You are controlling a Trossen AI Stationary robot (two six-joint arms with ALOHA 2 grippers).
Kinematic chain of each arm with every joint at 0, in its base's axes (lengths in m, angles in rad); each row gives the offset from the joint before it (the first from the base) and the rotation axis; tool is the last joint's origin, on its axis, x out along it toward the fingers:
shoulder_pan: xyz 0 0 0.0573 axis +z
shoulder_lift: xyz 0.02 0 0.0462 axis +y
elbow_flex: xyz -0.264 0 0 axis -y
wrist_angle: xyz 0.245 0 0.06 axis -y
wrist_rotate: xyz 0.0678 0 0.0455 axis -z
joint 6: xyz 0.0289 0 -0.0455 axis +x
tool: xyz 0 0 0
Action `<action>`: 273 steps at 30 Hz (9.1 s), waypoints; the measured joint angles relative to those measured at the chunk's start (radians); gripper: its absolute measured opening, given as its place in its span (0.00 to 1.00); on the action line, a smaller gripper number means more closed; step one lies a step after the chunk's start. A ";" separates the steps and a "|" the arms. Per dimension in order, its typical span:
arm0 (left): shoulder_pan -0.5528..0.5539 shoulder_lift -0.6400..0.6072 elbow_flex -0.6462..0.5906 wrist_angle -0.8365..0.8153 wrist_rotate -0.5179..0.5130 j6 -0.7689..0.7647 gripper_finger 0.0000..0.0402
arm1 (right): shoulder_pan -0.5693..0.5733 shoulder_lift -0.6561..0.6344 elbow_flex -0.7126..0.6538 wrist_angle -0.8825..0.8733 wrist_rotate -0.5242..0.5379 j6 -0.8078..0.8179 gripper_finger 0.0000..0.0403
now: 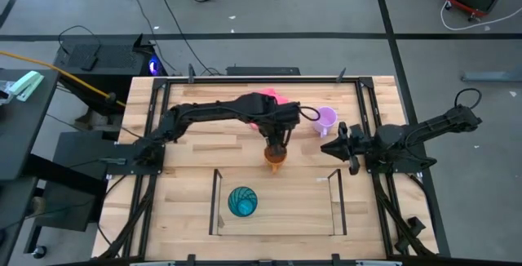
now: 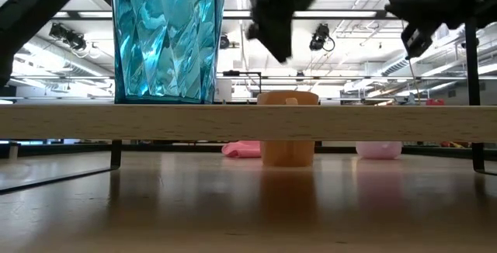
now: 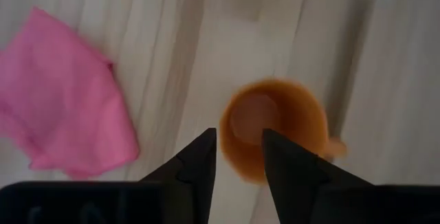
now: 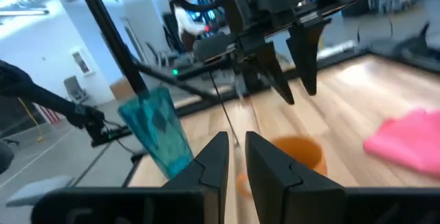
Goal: Stack small to large cups/mugs on shelf
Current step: Put the orange mug on the shelf
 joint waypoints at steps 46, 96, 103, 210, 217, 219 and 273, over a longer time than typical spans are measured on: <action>0.019 -1.293 -1.135 0.296 -0.569 -0.174 0.27 | -0.034 0.078 0.291 -0.183 0.080 -0.075 0.14; -0.171 -1.497 -1.736 0.547 -0.687 -0.351 0.27 | -0.389 1.456 1.415 -1.259 -0.340 -0.339 0.26; -0.171 -1.497 -1.736 0.547 -0.687 -0.351 0.27 | -0.388 1.502 1.415 -1.243 -0.341 -0.364 0.26; -0.172 -1.497 -1.802 0.662 -0.666 -0.394 0.27 | 0.095 1.491 1.991 -1.742 -0.100 0.312 0.02; -0.174 -1.496 -1.802 0.675 -0.648 -0.402 0.27 | 0.169 1.501 1.846 -1.685 -0.099 0.386 0.02; -0.174 -1.497 -1.802 0.677 -0.646 -0.403 0.27 | 0.173 1.501 1.798 -1.680 -0.113 0.401 0.02; -0.174 -1.497 -1.802 0.678 -0.644 -0.401 0.27 | 0.142 1.499 1.499 -1.303 -0.166 0.401 0.04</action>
